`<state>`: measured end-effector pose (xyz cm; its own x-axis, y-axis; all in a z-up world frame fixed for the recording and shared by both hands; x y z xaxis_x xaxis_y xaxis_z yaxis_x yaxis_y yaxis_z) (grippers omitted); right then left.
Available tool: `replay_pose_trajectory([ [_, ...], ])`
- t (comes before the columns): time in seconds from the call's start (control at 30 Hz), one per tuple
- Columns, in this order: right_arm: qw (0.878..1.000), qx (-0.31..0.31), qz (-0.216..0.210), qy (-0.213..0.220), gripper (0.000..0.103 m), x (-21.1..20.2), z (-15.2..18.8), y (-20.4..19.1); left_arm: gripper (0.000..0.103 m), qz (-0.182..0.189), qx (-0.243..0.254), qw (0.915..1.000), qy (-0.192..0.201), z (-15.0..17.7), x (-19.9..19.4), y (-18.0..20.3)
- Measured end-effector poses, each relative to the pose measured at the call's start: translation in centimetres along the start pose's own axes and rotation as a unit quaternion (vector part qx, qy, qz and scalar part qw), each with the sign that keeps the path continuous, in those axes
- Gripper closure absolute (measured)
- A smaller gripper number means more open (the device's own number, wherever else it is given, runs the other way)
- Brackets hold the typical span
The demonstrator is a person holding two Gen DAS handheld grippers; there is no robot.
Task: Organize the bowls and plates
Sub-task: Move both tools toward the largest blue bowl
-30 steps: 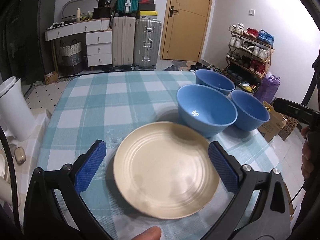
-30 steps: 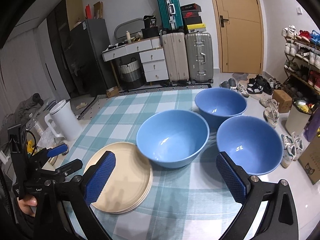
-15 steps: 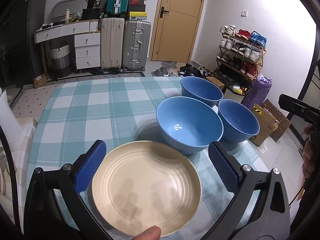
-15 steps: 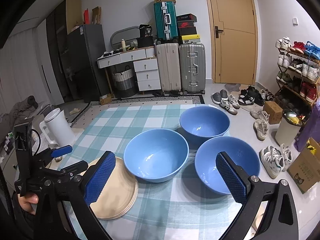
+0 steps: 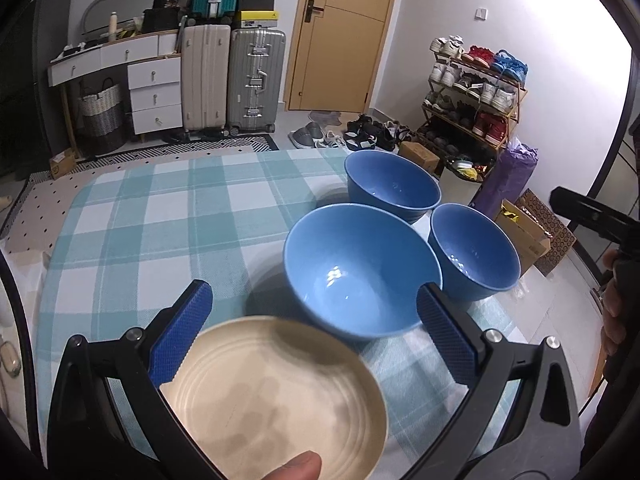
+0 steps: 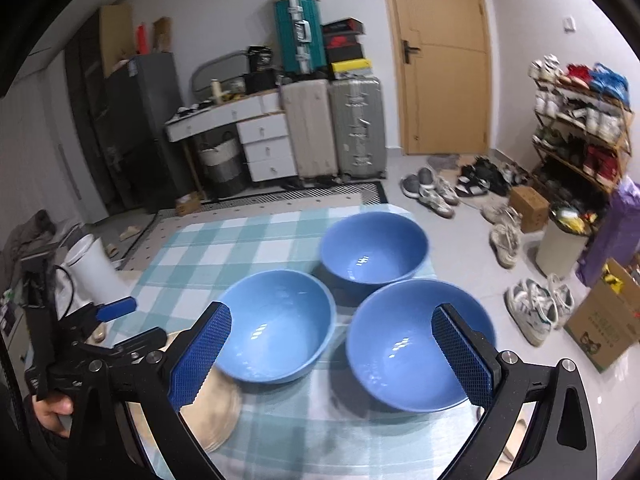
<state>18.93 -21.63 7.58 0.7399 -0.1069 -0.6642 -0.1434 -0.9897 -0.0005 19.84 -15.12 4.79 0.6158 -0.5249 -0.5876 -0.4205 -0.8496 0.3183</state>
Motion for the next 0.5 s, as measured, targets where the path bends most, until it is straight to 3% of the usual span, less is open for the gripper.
replay_pose_trajectory([
  [0.5, 0.999, 0.026, 0.015, -0.036, 0.001, 5.7, -2.0, 3.2, 0.001, -0.003, 0.015, 0.9996, -0.023, -6.1, 6.0, -0.3],
])
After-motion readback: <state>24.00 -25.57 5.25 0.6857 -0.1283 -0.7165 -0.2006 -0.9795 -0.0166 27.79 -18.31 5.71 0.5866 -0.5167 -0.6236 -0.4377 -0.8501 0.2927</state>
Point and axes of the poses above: each gripper's, at about its wrist camera, not at the fingertips, and x roughly the way its jaws point, y to its right, z to its underside, the point moved 7 cm from there along x, roughly the way its jaws point, and after that the axes turned 14 degrees about z, right-handed, at the moved point
